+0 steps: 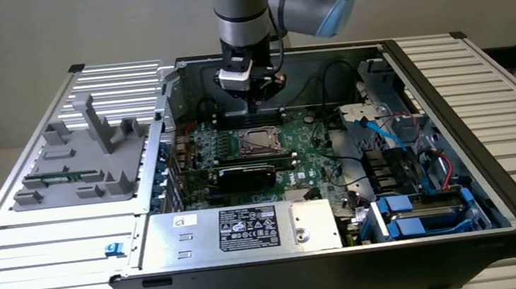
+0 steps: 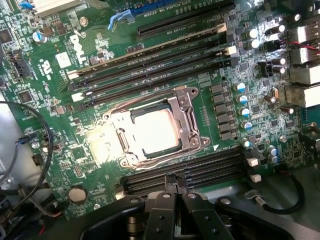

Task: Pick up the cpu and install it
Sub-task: 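Install the first cpu locking lever, then install the second cpu locking lever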

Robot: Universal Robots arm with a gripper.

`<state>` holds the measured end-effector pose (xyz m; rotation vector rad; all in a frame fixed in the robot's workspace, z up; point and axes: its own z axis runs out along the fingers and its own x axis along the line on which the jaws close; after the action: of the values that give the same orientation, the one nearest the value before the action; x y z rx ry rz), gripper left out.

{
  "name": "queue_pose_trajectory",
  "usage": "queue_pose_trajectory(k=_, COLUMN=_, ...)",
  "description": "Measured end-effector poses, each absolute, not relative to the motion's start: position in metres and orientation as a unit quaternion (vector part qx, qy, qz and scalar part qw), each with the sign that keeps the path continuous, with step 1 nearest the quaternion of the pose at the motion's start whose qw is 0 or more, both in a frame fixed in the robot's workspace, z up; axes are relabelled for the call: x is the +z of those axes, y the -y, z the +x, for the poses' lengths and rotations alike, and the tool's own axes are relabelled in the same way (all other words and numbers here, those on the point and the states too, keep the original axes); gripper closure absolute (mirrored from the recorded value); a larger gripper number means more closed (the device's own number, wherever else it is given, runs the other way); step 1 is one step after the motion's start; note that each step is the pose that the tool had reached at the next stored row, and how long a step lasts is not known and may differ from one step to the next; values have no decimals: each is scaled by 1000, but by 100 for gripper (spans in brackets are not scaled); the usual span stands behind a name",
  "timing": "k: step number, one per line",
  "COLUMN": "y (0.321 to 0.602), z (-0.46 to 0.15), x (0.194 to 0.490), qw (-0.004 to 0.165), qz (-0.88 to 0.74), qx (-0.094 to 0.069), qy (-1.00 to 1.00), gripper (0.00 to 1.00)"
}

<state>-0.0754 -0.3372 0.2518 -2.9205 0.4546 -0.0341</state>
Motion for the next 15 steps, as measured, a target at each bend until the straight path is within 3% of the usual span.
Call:
queue_pose_trajectory(k=7, y=338, z=-71, x=255, qw=67, qz=-986, qx=-6, qy=-152, gripper=89)
queue_pose_trajectory(k=15, y=338, z=-71, x=255, qw=67, qz=-986, qx=-6, qy=-152, gripper=89)
